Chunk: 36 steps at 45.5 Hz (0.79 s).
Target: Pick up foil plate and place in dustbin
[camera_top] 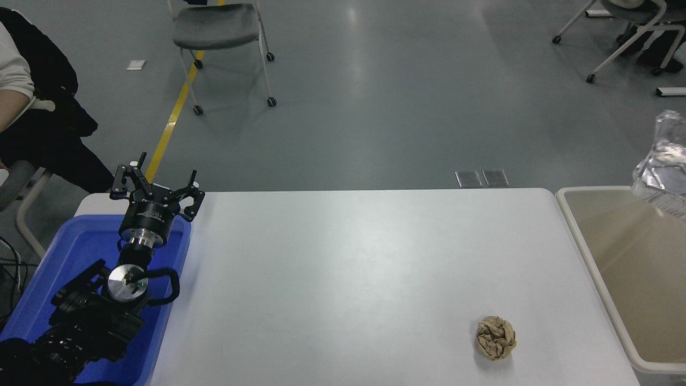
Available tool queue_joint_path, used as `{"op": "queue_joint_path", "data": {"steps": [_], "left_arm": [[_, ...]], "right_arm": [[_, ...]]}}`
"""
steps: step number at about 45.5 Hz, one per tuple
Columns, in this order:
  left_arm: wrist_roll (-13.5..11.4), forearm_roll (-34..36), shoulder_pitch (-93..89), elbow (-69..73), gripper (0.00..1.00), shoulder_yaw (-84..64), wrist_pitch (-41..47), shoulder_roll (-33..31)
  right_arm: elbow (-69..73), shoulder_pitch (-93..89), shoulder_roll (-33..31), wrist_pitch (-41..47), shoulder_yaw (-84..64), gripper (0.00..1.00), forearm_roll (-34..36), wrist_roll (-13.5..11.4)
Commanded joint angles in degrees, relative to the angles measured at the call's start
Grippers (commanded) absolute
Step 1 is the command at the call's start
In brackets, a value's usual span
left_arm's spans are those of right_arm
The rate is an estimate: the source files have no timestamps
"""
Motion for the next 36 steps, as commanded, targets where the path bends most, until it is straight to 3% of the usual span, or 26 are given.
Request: {"op": "queue_joint_path", "data": {"steps": [1,11,36], "left_arm": [[0.0,0.0,0.0,0.0,0.99,0.0,0.0,0.0],[0.0,0.0,0.0,0.0,0.99,0.0,0.0,0.0],[0.0,0.0,0.0,0.0,0.99,0.0,0.0,0.0]], "right_arm": [[-10.6,-14.0,4.9,-8.1,2.7,0.00,9.1,-2.8],[-11.2,-20.2,6.6,-14.2,10.2,0.00,10.1,-6.5],[-13.3,-31.4,17.4,-26.1,20.9,0.00,10.1,-6.5]]}}
